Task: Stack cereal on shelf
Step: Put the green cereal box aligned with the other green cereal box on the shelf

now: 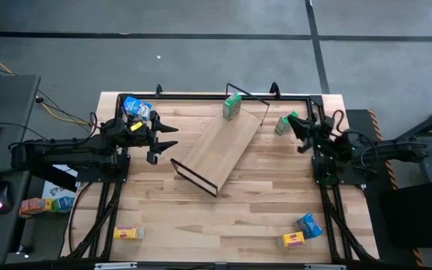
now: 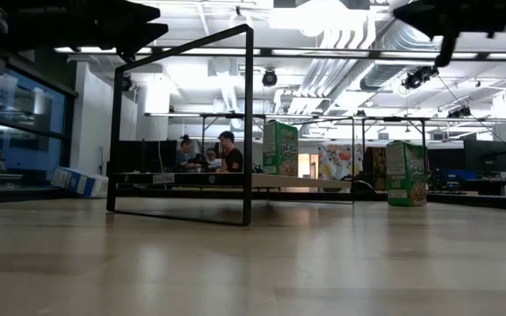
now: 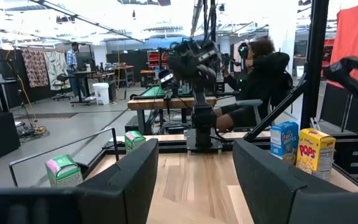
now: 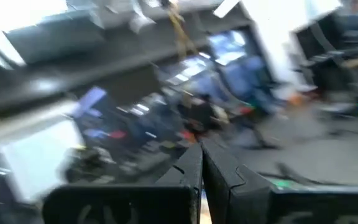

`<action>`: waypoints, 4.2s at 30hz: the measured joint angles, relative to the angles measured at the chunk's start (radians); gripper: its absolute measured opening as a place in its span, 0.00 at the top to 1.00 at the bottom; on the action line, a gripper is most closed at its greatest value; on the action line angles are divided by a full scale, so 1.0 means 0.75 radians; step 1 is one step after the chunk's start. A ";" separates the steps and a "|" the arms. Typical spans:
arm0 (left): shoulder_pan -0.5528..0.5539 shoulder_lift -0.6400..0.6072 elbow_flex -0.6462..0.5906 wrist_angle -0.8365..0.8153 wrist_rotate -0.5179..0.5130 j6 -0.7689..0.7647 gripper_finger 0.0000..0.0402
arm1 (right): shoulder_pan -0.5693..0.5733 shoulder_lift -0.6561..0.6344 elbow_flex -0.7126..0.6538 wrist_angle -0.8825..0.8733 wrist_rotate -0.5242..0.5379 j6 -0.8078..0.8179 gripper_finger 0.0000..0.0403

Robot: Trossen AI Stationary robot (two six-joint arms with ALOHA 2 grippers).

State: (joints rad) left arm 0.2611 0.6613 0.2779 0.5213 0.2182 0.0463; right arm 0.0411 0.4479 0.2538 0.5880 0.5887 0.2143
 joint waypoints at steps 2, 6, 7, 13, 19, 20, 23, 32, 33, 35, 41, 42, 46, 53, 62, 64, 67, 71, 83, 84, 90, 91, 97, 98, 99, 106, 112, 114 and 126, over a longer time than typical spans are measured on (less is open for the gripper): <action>0.000 0.001 0.000 -0.003 -0.002 0.000 0.51 | -0.046 0.087 0.114 -0.166 0.079 0.015 0.98; 0.000 0.001 0.000 -0.014 -0.013 -0.012 0.51 | -0.145 0.203 0.400 -0.728 0.280 0.152 0.89; 0.000 0.001 0.000 -0.015 -0.016 -0.015 0.51 | -0.175 0.226 0.466 -0.887 0.318 0.223 0.85; 0.000 0.001 0.000 -0.024 -0.022 -0.021 0.51 | -0.375 0.343 0.767 -1.753 0.373 0.735 0.55; 0.000 0.001 0.000 -0.023 -0.022 -0.021 0.51 | -0.557 0.433 0.768 -1.997 0.352 1.172 0.33; 0.000 0.001 0.000 -0.023 -0.022 -0.021 0.51 | -0.579 0.452 0.747 -1.991 0.342 1.230 0.31; 0.000 0.001 0.000 -0.023 -0.022 -0.022 0.51 | -0.624 0.520 0.689 -1.904 0.270 1.295 0.28; 0.000 0.001 0.001 -0.022 -0.022 -0.023 0.51 | -0.675 0.745 0.645 -1.761 0.166 1.278 0.27; 0.000 0.001 0.001 -0.022 -0.022 -0.025 0.51 | -0.676 0.764 0.645 -1.769 0.167 1.282 0.27; 0.000 0.001 0.001 -0.022 -0.022 -0.026 0.51 | -0.676 0.794 0.645 -1.795 0.169 1.342 0.27; 0.000 0.001 0.001 -0.021 -0.022 -0.026 0.51 | -0.674 0.880 0.645 -1.794 0.198 1.527 0.27; 0.000 0.001 0.001 -0.021 -0.022 -0.026 0.51 | -0.674 0.897 0.645 -1.795 0.197 1.549 0.27; 0.000 0.001 0.001 -0.021 -0.022 -0.033 0.51 | -0.674 0.952 0.645 -1.795 0.190 1.603 0.27; -0.001 0.001 0.001 -0.021 -0.022 -0.057 0.51 | -0.674 1.029 0.645 -1.775 0.194 1.692 0.27; -0.001 0.001 0.001 -0.021 -0.022 -0.057 0.51 | -0.675 1.115 0.645 -1.736 0.201 1.672 0.27; -0.001 0.001 0.001 -0.021 -0.022 -0.057 0.51 | -0.675 1.123 0.646 -1.734 0.199 1.660 0.27; -0.001 0.001 0.001 -0.021 -0.022 -0.057 0.51 | -0.675 1.123 0.646 -1.734 0.193 1.660 0.27; -0.001 0.001 0.001 -0.021 -0.022 -0.057 0.51 | -0.675 1.120 0.646 -1.729 0.188 1.659 0.27; -0.001 0.001 0.001 -0.027 -0.022 -0.059 0.51 | -0.675 1.120 0.646 -1.738 0.165 1.519 0.27; -0.001 0.001 0.001 -0.027 -0.022 -0.059 0.51 | -0.675 1.120 0.646 -1.739 0.159 1.519 0.27; -0.001 0.001 0.001 -0.027 -0.022 -0.060 0.51 | -0.675 1.121 0.646 -1.739 0.154 1.540 0.31; -0.001 0.001 0.001 -0.027 -0.022 -0.060 0.51 | -0.675 1.121 0.646 -1.739 0.154 1.540 0.33; -0.001 0.001 0.001 -0.031 -0.022 -0.060 0.51 | -0.675 1.121 0.646 -1.737 0.155 1.538 0.42; -0.001 0.001 0.001 -0.031 -0.022 -0.060 0.51 | -0.675 1.121 0.646 -1.741 0.155 1.531 0.44; -0.001 0.001 0.001 -0.031 -0.022 -0.060 0.51 | -0.675 1.121 0.646 -1.744 0.156 1.530 0.45; -0.001 0.001 0.001 -0.033 -0.021 -0.061 0.51 | -0.675 1.120 0.646 -1.760 0.146 1.450 0.54; -0.001 0.001 0.001 -0.033 -0.022 -0.061 0.51 | -0.671 1.120 0.644 -1.773 0.109 1.379 0.57; -0.001 0.001 0.001 -0.033 -0.022 -0.061 0.51 | -0.671 1.119 0.644 -1.776 0.101 1.378 0.58; -0.001 0.001 0.001 -0.039 -0.022 -0.061 0.51 | -0.669 1.095 0.645 -1.810 0.066 1.291 0.64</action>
State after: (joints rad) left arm 0.2607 0.6621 0.2787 0.4920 0.2020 0.0009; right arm -0.4610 1.2688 0.7372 -0.7698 0.6381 1.1828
